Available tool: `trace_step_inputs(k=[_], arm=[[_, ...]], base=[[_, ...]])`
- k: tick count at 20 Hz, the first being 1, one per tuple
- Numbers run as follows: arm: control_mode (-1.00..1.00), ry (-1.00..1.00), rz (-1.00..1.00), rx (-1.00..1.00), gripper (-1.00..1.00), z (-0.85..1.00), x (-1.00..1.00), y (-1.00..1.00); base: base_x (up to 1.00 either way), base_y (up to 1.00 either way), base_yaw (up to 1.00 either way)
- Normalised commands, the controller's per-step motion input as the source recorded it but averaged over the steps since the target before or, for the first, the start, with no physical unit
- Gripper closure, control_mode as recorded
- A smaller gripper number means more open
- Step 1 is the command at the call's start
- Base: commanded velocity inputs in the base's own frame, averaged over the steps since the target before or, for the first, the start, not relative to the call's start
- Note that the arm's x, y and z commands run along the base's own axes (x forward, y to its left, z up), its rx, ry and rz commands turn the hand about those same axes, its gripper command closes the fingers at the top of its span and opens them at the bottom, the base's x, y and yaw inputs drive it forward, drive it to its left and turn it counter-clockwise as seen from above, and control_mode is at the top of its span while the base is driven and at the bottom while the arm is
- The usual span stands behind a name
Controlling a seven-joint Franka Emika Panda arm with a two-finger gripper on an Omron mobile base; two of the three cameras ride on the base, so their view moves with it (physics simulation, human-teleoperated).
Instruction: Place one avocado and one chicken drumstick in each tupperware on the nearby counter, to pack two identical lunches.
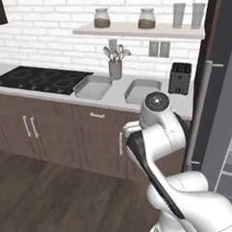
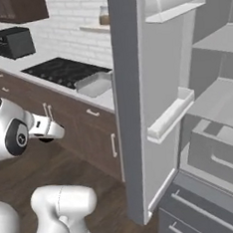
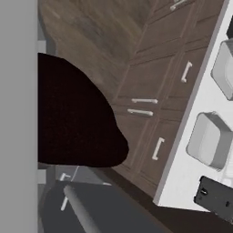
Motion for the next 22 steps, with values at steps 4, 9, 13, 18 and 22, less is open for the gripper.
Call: trace_step_inputs(k=[4, 9, 13, 18, 22], arm=[[1.00, 0.00, 0.00, 0.00, 1.00, 0.00, 0.00, 0.00], [1.00, 0.00, 0.00, 0.00, 1.00, 0.00, 0.00, 0.00], [1.00, 0.00, 0.00, 0.00, 1.00, 0.00, 0.00, 0.00], [1.00, 0.00, 0.00, 0.00, 1.00, 0.00, 0.00, 0.00], [1.00, 0.00, 0.00, 0.00, 1.00, 0.00, 0.00, 0.00]], base=[[-0.40, -0.55, 0.29], [0.51, 0.27, 0.06], [1.00, 0.61, 0.00], [1.00, 0.91, 0.00], [1.00, 0.73, -0.07]])
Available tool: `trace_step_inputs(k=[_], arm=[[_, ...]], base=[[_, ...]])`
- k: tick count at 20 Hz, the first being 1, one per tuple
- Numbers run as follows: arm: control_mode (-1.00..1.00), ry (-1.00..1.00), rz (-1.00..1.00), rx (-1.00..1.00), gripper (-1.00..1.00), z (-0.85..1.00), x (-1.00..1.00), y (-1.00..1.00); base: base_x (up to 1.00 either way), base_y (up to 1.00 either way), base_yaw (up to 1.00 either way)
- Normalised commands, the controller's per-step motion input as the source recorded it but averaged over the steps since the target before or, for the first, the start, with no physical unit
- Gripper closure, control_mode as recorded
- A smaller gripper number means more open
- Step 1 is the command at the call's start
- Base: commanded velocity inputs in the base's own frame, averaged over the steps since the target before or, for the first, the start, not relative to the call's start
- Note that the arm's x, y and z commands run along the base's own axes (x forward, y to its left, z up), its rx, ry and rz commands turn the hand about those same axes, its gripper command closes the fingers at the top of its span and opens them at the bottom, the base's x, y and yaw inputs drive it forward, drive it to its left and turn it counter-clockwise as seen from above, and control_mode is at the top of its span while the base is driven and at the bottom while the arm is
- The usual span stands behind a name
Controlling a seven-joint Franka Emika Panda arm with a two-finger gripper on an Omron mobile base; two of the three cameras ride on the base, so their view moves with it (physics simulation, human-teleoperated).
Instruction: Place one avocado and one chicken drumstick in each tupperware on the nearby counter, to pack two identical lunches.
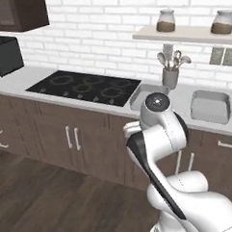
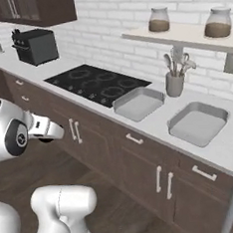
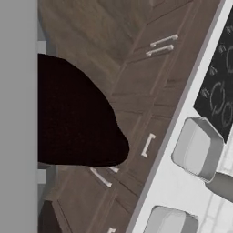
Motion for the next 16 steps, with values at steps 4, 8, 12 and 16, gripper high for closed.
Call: trace_step_inputs(k=[4, 8, 12, 16], arm=[[1.00, 0.00, 0.00, 0.00, 1.00, 0.00, 0.00, 0.00], [1.00, 0.00, 0.00, 0.00, 1.00, 0.00, 0.00, 0.00], [1.00, 0.00, 0.00, 0.00, 1.00, 0.00, 0.00, 0.00], [1.00, 0.00, 0.00, 0.00, 1.00, 0.00, 0.00, 0.00]], base=[[1.00, 0.26, -0.36], [1.00, 0.14, -0.59], [0.99, 0.12, -0.61], [0.84, 0.13, -0.56]])
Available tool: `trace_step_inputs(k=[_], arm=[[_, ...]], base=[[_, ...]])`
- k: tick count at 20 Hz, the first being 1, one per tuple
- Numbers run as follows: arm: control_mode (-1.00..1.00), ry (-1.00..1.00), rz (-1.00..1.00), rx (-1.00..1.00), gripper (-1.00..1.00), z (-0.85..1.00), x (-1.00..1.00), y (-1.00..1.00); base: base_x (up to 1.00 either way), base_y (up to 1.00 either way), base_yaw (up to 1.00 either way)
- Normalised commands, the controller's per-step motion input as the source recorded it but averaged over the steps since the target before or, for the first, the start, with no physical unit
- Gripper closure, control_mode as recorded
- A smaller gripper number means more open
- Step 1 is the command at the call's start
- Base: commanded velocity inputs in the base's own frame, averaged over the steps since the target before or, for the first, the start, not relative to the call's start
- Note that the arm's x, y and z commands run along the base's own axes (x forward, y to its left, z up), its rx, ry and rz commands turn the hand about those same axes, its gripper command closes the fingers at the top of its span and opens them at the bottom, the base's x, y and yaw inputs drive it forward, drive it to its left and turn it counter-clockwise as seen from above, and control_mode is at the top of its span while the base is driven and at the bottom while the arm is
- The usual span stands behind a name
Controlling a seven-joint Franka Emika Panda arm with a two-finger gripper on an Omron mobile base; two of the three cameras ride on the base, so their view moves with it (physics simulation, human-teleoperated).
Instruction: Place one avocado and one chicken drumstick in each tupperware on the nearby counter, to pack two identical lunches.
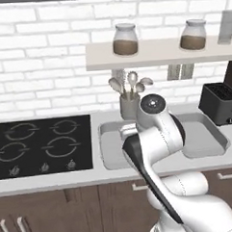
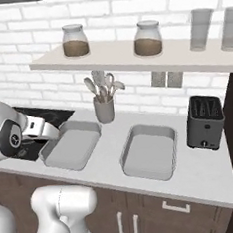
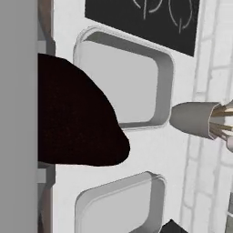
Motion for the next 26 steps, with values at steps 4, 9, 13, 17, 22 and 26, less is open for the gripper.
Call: trace_step_inputs(k=[4, 9, 13, 17, 22, 26], arm=[[1.00, 0.00, 0.00, 0.00, 1.00, 0.00, 0.00, 0.00], [-1.00, 0.11, -0.01, 0.01, 1.00, -0.70, 0.39, 0.18], [-1.00, 0.08, 0.00, 0.05, 1.00, -0.90, 0.84, 0.30], [-1.00, 0.02, -0.02, 0.03, 1.00, -0.73, 1.00, 0.25], [-1.00, 0.11, -0.03, 0.00, 1.00, -0.74, 1.00, 0.38], [-1.00, 0.25, -0.02, 0.00, -1.00, -0.64, 0.89, 0.41]], base=[[0.63, 0.13, -0.36], [0.10, 0.03, -0.02], [0.00, 0.00, 0.00], [0.00, 0.00, 0.00], [0.00, 0.00, 0.00], [0.00, 0.00, 0.00]])
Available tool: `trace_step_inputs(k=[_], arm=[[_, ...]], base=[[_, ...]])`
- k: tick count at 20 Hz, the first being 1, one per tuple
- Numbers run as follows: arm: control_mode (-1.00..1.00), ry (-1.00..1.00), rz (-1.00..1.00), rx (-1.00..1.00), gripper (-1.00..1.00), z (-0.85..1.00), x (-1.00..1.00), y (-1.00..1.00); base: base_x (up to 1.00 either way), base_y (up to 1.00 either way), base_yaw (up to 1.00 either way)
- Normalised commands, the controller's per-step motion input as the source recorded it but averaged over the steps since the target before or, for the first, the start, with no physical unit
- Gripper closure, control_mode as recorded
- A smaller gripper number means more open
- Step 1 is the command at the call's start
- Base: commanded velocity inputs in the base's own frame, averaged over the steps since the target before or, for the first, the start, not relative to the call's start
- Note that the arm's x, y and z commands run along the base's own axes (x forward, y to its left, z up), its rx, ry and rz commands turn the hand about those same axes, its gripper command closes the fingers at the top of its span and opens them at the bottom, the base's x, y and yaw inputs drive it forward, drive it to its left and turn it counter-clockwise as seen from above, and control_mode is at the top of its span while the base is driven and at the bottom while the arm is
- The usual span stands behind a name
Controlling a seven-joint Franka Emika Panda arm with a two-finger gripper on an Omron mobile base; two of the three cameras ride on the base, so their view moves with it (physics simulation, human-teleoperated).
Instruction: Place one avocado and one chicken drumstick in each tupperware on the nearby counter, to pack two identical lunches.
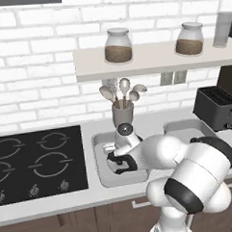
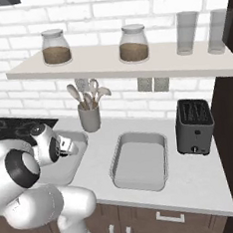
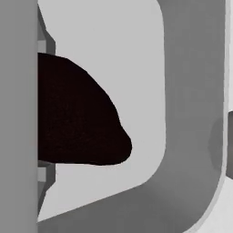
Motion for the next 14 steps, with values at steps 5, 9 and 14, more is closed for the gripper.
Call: trace_step_inputs(k=[5, 9, 14], arm=[[-1.00, 0.13, 0.00, 0.00, -1.00, -0.13, 0.19, 0.06], [-1.00, 0.00, -0.01, 0.00, -1.00, 0.49, -0.03, 0.00], [-1.00, -0.04, -0.05, 0.00, -1.00, 1.00, -0.31, -0.01]], base=[[0.00, 0.00, 0.00], [0.00, 0.00, 0.00], [0.00, 0.00, 0.00]])
